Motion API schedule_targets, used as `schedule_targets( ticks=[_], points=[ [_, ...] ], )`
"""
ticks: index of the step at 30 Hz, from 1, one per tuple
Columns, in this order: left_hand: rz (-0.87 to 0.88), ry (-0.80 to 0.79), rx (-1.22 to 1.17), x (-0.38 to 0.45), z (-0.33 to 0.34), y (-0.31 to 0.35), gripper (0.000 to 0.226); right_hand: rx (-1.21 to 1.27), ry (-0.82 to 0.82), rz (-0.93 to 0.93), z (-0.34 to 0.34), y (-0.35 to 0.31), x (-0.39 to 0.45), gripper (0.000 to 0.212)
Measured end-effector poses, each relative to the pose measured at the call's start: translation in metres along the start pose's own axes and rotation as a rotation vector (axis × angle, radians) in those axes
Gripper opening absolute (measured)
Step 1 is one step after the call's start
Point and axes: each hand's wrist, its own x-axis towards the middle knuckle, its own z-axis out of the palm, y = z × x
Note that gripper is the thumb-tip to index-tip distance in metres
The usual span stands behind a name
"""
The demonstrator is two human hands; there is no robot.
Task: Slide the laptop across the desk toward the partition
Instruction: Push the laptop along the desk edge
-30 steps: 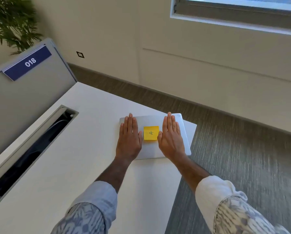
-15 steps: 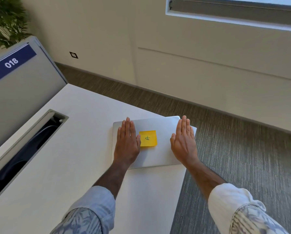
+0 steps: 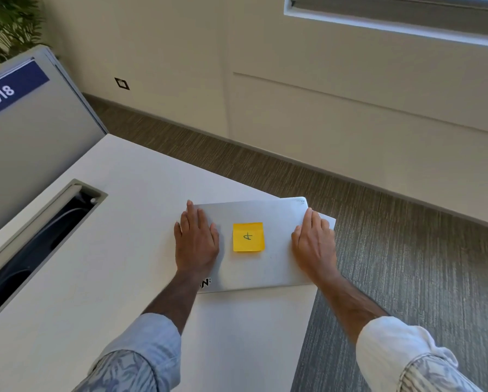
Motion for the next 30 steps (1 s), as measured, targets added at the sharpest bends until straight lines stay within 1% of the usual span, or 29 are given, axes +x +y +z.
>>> schedule_targets(
  ticks=[5, 13, 23, 30],
  points=[
    [-0.116, -0.01, 0.042, -0.006, -0.003, 0.006, 0.054, -0.037, -0.031, 0.022, -0.006, -0.003, -0.002, 0.053],
    [-0.199, -0.023, -0.011, -0.013, -0.004, 0.01, 0.052, 0.013, -0.079, 0.081, -0.008, -0.008, -0.006, 0.053],
    [-0.231, -0.007, -0.079, -0.014, -0.003, 0.008, 0.051, 0.043, -0.081, 0.093, -0.01, -0.01, -0.006, 0.052],
    [-0.27, 0.003, -0.189, -0.012, -0.006, 0.008, 0.049, 0.071, -0.031, 0.115, -0.006, -0.011, -0.005, 0.047]
  ],
)
